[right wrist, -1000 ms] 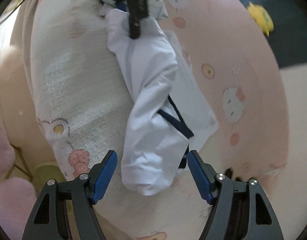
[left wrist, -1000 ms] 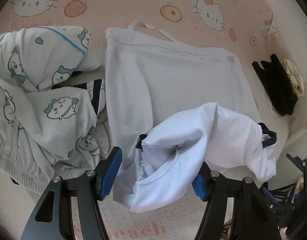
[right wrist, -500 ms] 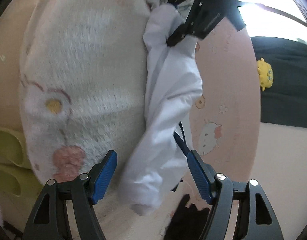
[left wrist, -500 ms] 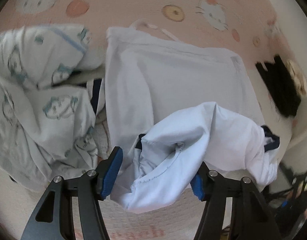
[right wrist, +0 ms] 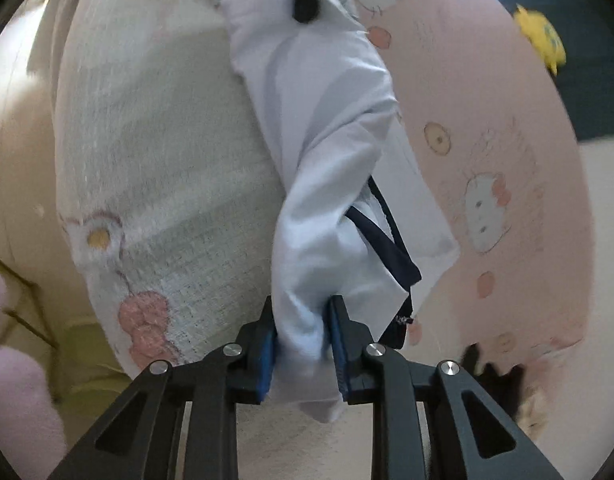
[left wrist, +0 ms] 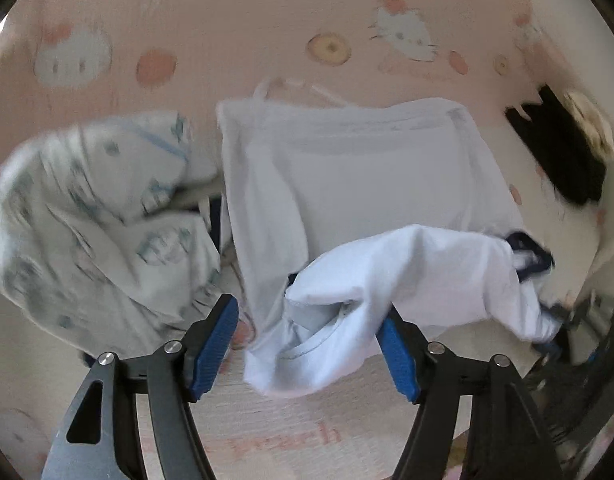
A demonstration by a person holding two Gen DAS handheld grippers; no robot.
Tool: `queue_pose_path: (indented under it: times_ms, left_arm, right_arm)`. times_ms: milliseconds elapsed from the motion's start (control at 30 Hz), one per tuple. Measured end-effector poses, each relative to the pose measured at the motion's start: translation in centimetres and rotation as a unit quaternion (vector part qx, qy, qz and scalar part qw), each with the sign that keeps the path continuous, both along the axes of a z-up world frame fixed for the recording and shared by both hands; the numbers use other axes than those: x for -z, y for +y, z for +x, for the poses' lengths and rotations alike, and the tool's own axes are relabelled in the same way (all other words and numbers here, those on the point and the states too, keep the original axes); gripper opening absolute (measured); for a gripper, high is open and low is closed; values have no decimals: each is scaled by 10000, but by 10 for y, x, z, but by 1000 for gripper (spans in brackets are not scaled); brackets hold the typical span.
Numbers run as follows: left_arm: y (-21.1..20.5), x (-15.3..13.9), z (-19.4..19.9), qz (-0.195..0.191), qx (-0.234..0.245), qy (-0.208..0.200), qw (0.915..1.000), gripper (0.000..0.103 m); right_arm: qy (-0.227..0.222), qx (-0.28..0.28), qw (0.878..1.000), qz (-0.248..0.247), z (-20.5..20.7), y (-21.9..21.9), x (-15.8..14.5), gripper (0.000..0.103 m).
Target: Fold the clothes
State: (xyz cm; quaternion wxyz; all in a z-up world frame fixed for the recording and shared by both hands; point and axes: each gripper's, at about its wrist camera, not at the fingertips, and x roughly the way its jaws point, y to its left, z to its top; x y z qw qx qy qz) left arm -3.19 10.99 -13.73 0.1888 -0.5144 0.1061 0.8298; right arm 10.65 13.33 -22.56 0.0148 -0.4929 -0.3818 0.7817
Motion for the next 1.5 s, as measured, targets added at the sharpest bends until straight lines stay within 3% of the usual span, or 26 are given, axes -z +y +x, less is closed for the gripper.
queue_pose_path:
  times_ms: [133, 233, 300, 367, 467, 600, 867, 1000, 1133, 1333, 1433, 1467, 1500]
  left_arm:
    - [16, -23, 23, -364, 793, 659, 9940, 67]
    - [32, -34, 48, -445, 1793, 1153, 9760, 67]
    - [40, -33, 58, -632, 2131, 1282, 9665, 67]
    - [49, -29, 59, -687, 2356, 1239, 9615, 67]
    - [58, -23, 62, -570, 2456, 990, 9626, 67]
    - [78, -19, 65, -551, 2627, 975, 9583, 67]
    - [130, -6, 79, -966, 3616, 754, 9243, 67]
    - [141, -7, 77, -840, 3655, 678, 9245, 67]
    - [149, -9, 75, -652, 3660, 615, 9263, 67]
    - [161, 13, 72, -938, 3748, 500, 9210, 67]
    - [162, 17, 68, -840, 3576, 494, 9288, 67]
    - [162, 16, 65, -733, 3459, 500, 9341, 66]
    - [161, 16, 61, -638, 3346, 445, 9392, 57]
  right_arm:
    - [-56, 288, 9972, -685, -9, 22, -15, 23]
    - [-74, 455, 9919, -1182, -11, 34, -26, 23]
    - [-58, 538, 9881, -1440, -9, 38, -32, 23]
    - [-43, 672, 9832, -1696, -10, 38, -34, 23]
    - [-44, 893, 9732, -2117, -8, 44, -37, 23]
    - [-66, 1075, 9613, -2535, -11, 60, -39, 23]
    - [-206, 1143, 9441, -3085, -25, 84, -38, 23]
    - [-233, 1288, 9269, -3518, -27, 100, -39, 23]
    - [-320, 1253, 9226, -3635, -32, 105, -36, 23]
    - [-256, 1257, 9205, -3692, -35, 110, -37, 23]
    - [-186, 1271, 9200, -3703, -36, 111, -39, 24]
    - [-163, 1276, 9198, -3707, -36, 112, -40, 28]
    - [-139, 1280, 9196, -3710, -37, 113, -40, 42]
